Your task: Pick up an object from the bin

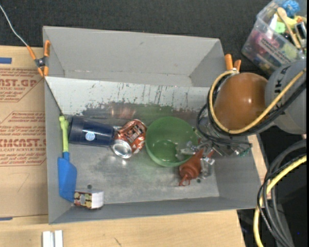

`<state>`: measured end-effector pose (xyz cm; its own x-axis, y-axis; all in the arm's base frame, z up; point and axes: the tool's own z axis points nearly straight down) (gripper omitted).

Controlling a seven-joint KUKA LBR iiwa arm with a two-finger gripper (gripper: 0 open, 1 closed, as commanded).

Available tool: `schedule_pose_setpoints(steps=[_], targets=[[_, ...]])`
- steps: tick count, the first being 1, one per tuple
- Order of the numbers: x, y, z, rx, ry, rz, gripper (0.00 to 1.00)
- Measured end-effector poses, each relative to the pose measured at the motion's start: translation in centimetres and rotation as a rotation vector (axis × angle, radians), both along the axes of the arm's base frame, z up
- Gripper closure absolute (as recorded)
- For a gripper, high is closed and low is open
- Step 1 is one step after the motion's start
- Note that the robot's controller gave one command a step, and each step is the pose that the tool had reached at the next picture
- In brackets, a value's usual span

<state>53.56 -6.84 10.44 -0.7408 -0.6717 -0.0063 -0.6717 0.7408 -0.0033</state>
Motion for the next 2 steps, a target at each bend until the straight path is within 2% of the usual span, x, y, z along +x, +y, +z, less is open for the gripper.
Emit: schedule_pose_setpoints(steps=[1,2], targets=[[0.3,0.2,3.5,0.0,-0.001,0.038,1.0],[0.3,0.3,7.7,0.001,-0.002,0.018,1.0]])
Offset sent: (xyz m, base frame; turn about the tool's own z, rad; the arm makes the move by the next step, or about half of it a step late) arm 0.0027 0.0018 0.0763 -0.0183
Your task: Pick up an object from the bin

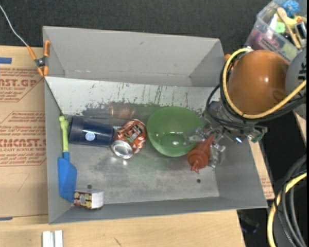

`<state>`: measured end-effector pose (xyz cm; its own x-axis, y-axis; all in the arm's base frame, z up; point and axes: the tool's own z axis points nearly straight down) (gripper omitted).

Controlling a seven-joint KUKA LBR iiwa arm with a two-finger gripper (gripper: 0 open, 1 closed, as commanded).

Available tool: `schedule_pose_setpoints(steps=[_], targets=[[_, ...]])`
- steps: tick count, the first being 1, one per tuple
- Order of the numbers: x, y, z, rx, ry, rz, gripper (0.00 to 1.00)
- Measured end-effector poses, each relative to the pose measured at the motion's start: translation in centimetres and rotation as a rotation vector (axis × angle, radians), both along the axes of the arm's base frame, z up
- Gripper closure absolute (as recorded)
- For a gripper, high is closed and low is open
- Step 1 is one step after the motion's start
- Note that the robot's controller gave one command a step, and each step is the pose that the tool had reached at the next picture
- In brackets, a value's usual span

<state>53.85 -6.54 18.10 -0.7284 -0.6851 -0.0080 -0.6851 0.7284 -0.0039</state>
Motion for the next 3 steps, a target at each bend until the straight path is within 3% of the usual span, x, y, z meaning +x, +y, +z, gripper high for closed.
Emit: schedule_pose_setpoints(steps=[1,2,3], targets=[[0.1,0.3,2.9,0.001,0.001,-0.003,1.0],[-0.9,0.7,2.7,0.002,0.0,0.022,1.0],[-0.9,0.7,2.7,0.002,0.0,0.022,1.0]])
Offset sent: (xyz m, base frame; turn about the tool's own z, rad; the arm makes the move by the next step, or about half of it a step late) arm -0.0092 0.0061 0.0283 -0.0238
